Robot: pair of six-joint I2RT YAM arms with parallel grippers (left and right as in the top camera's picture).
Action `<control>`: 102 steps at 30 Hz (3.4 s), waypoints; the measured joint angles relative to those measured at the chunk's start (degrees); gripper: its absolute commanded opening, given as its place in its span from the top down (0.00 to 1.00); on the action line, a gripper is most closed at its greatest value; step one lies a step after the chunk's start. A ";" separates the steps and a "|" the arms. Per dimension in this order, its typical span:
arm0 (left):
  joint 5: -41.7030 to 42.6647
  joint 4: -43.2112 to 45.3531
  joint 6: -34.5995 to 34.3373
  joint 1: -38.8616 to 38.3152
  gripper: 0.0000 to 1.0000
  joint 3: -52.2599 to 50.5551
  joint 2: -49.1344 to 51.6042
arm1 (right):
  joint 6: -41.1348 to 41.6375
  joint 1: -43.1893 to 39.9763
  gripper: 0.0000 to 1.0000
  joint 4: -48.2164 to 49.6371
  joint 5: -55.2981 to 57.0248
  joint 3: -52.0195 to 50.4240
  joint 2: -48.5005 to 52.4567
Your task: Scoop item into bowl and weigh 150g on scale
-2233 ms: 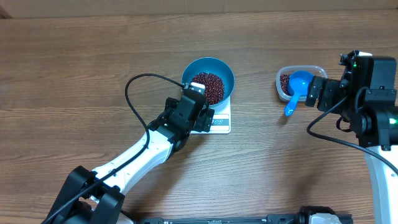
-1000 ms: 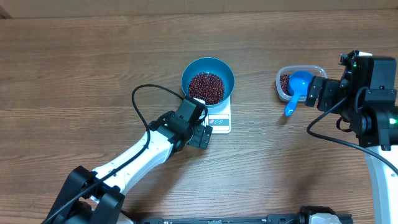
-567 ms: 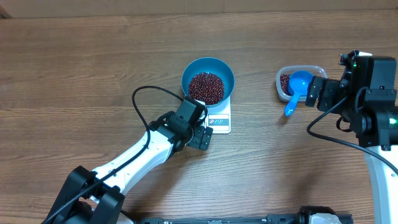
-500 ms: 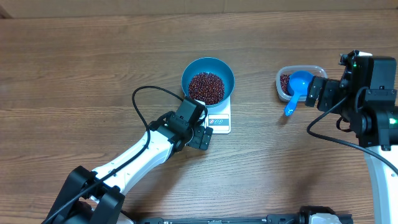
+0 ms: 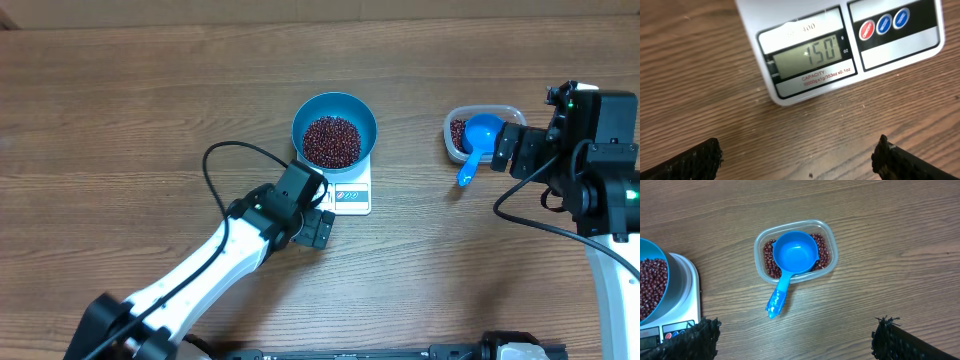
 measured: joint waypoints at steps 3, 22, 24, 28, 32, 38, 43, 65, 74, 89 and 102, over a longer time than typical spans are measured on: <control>-1.05 1.11 0.00 0.00 0.01 -2.95 -4.31 | 0.04 0.00 0.00 0.00 0.00 0.00 0.00; -1.99 26.36 0.13 11.21 0.01 -32.89 -45.62 | 0.02 0.00 0.00 -0.02 -0.02 0.02 0.00; -1.79 27.08 0.13 14.53 0.00 -33.66 -48.98 | 0.02 0.00 0.00 0.02 0.00 0.02 0.00; -1.75 27.30 0.13 20.96 0.01 -34.18 -54.34 | 0.02 0.00 0.00 -0.02 0.00 0.02 0.00; -1.75 27.36 0.13 25.81 0.00 -34.25 -58.05 | 0.02 0.00 0.00 0.00 0.00 0.02 0.00; -1.75 27.43 0.13 30.56 0.00 -34.29 -62.60 | 0.04 0.00 0.00 -0.02 0.00 0.02 0.00; -1.77 27.69 0.13 32.79 0.01 -34.29 -64.94 | 0.02 0.00 0.00 0.00 0.00 0.02 0.00; -2.64 33.16 -0.04 38.62 0.00 -47.63 -76.65 | 0.02 0.00 0.00 0.02 0.00 0.02 0.00; -2.86 27.85 4.42 40.30 0.00 -47.63 -82.09 | 0.02 0.00 0.00 0.00 0.02 0.02 0.00; -1.53 27.58 13.14 40.30 0.01 -47.63 -82.12 | 0.04 0.00 0.00 -0.02 0.00 0.02 0.00; -0.85 27.56 16.74 38.71 0.00 -47.63 -82.12 | 0.02 0.00 0.00 0.02 0.00 0.02 0.00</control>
